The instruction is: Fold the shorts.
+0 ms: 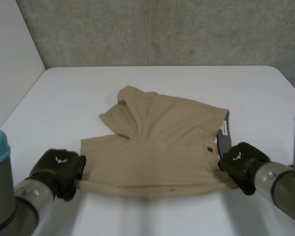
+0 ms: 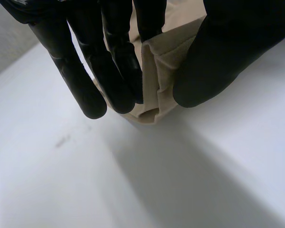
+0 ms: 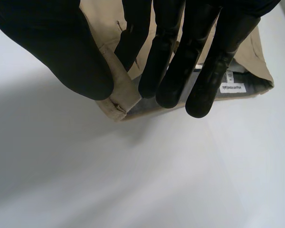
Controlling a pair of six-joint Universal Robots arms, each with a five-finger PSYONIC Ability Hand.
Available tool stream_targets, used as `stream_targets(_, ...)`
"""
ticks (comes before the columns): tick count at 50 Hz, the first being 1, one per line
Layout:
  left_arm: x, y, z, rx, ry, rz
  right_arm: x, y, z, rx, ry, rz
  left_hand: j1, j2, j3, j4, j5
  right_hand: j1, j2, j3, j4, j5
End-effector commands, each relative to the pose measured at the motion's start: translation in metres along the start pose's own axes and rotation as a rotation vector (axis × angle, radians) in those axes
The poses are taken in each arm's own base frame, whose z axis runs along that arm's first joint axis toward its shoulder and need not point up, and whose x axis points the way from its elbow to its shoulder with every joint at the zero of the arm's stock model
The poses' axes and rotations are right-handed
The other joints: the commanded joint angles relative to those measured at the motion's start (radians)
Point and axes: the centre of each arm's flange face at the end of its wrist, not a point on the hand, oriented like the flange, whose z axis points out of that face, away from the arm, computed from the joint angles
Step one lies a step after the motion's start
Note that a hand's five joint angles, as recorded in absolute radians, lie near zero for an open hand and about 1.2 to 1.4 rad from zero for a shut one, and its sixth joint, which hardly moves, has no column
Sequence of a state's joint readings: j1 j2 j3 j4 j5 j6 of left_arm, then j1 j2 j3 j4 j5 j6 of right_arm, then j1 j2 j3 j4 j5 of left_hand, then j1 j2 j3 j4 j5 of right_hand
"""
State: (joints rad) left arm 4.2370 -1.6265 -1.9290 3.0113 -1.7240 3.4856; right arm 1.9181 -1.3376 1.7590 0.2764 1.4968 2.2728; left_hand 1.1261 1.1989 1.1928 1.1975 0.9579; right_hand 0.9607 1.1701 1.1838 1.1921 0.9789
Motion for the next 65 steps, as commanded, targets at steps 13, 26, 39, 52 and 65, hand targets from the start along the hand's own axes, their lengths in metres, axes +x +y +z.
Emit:
stream_targets(13,-0.004,-0.029,-0.087,0.123,0.185,0.103,0.011,-0.009,-0.095,0.167,-0.132,0.011,0.27,0.197,0.203,0.199,0.264,0.436,0.226,0.213,0.204,0.243)
stream_targets(26,-0.021,-0.087,0.077,0.213,-0.025,0.09,0.057,0.001,0.01,0.083,-0.064,0.166,0.27,0.197,0.203,0.199,0.264,0.436,0.226,0.213,0.204,0.243)
stream_targets(39,0.007,-0.137,0.21,0.423,-0.141,0.162,0.09,-0.022,0.081,0.169,0.292,0.279,0.27,0.197,0.203,0.199,0.264,0.436,0.226,0.213,0.204,0.243)
stream_targets(52,0.036,-0.126,0.27,0.653,-0.174,0.216,0.09,-0.024,0.133,0.181,0.467,0.254,0.27,0.197,0.203,0.199,0.264,0.436,0.226,0.213,0.204,0.243)
stream_targets(65,0.063,-0.113,0.27,0.768,-0.177,0.272,0.111,-0.048,0.118,0.284,0.611,0.285,-0.823,-0.896,-0.89,-0.895,-0.83,-0.786,-0.996,-1.009,-1.018,-0.979)
